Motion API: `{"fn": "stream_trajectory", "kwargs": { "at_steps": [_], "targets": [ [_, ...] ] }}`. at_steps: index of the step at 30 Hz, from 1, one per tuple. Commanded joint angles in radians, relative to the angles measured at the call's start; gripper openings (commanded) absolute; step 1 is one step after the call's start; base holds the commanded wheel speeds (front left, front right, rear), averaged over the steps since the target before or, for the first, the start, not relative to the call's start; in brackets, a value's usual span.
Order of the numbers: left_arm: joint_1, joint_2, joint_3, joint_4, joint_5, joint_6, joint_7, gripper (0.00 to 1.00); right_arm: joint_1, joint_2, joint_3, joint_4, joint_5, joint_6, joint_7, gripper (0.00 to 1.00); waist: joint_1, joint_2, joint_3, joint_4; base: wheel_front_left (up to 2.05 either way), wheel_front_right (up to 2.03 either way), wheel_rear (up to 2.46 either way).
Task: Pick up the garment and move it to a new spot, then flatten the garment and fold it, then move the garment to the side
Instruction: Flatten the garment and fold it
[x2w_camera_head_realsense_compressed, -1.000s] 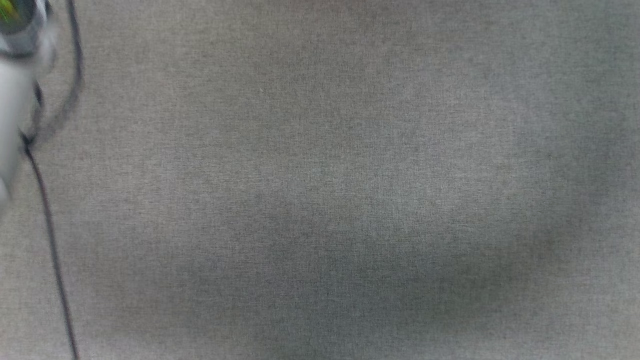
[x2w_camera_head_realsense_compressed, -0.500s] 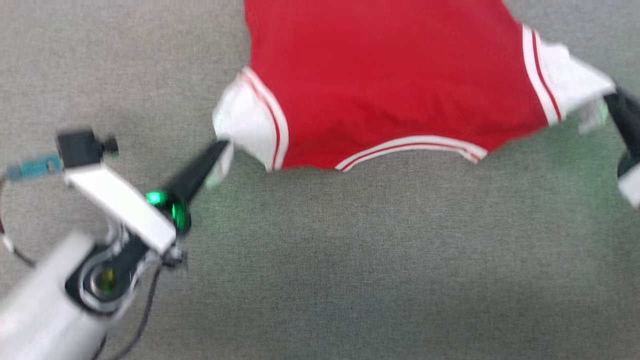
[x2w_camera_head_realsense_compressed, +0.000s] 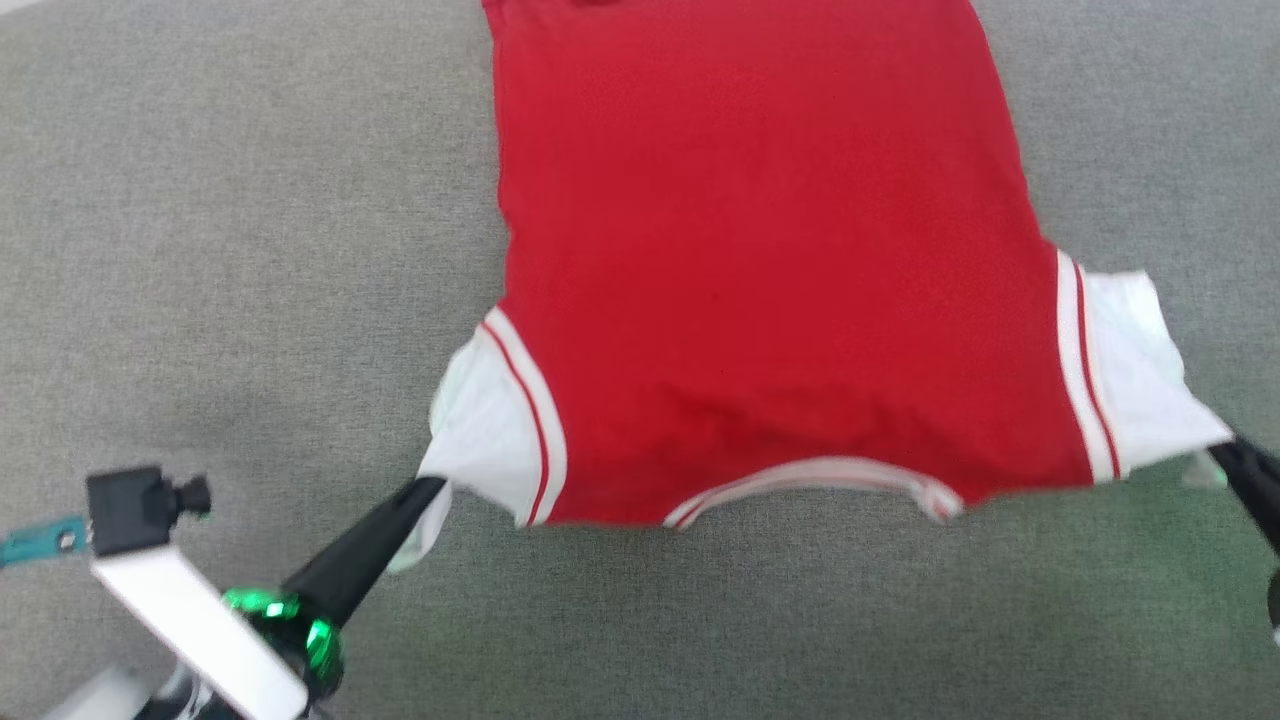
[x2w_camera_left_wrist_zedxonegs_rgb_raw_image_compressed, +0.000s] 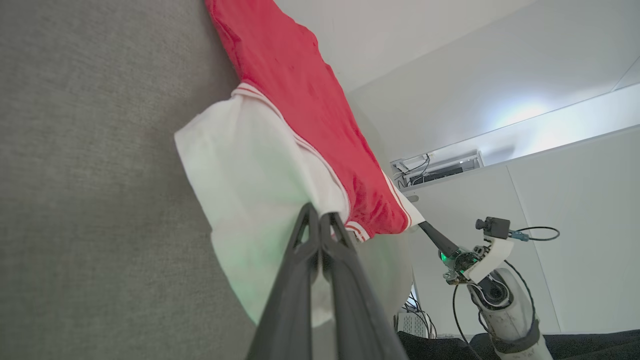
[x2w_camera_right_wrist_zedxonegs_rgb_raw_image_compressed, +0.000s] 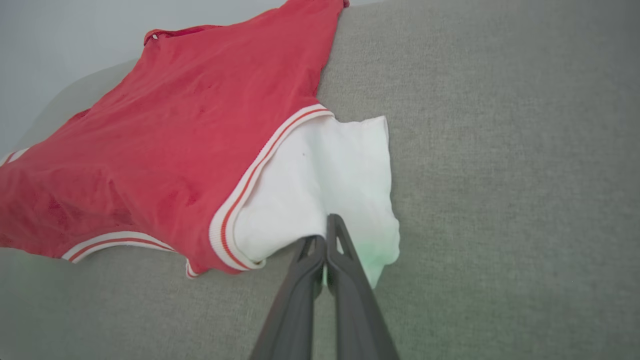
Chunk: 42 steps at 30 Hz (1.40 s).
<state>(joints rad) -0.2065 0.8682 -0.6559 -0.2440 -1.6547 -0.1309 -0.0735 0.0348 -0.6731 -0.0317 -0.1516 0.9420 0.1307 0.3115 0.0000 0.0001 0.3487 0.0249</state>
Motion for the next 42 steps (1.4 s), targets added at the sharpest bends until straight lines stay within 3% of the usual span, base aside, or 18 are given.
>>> {"fn": "stream_trajectory", "kwargs": {
  "at_steps": [1,5,11,18,25,32,34,35,42],
  "targets": [
    [0.048,0.025,0.014,-0.034,0.012,0.001,-0.018,0.0,0.052,0.018,-0.036,-0.049,-0.009,0.0,0.025,0.0,0.0,-0.0001,0.001,-0.001,0.0,0.0,0.0],
    [0.129,0.054,0.036,-0.082,0.016,0.001,-0.052,0.0,0.148,0.054,-0.102,-0.133,-0.041,0.0,0.084,0.0,0.0,-0.0001,0.006,-0.003,0.0,0.0,0.0],
    [0.129,0.004,0.034,-0.043,0.019,0.001,-0.048,0.0,0.152,0.095,-0.108,-0.152,-0.068,0.0,0.141,0.0,0.0,-0.0001,0.013,-0.003,0.0,0.0,0.0],
    [0.043,-0.127,-0.024,0.173,0.053,0.001,0.02,0.0,0.041,0.11,0.007,0.0,-0.066,0.0,0.187,0.0,0.0,-0.0001,0.009,-0.001,0.0,0.0,0.0],
    [-0.017,-0.218,-0.058,0.373,0.117,0.001,-0.004,0.0,-0.017,0.095,0.126,0.181,-0.09,-0.001,0.144,0.0,0.0,-0.0001,0.014,0.013,0.0,0.0,0.0],
    [-0.034,-0.246,-0.084,0.42,0.146,0.001,-0.027,0.0,-0.046,0.069,0.201,0.24,-0.099,-0.004,0.082,0.0,0.0,-0.0001,0.022,0.01,0.0,0.0,0.0],
    [-0.031,-0.243,-0.092,0.421,0.153,0.001,-0.034,0.0,-0.06,0.064,0.206,0.227,-0.095,-0.004,0.071,0.48,0.0,-0.0001,0.024,0.004,0.0,0.0,0.0],
    [-0.028,-0.24,-0.097,0.418,0.161,0.001,-0.033,0.0,-0.059,0.056,0.2,0.223,-0.098,-0.004,0.074,1.0,0.0,-0.0001,0.024,0.001,0.0,0.0,0.0],
    [-0.01,-0.209,-0.119,0.348,0.203,0.001,-0.074,0.0,-0.003,-0.033,0.041,0.021,-0.084,0.0,0.143,1.0,0.0,-0.0001,0.035,0.008,0.0,0.0,0.0]
  ]
}}
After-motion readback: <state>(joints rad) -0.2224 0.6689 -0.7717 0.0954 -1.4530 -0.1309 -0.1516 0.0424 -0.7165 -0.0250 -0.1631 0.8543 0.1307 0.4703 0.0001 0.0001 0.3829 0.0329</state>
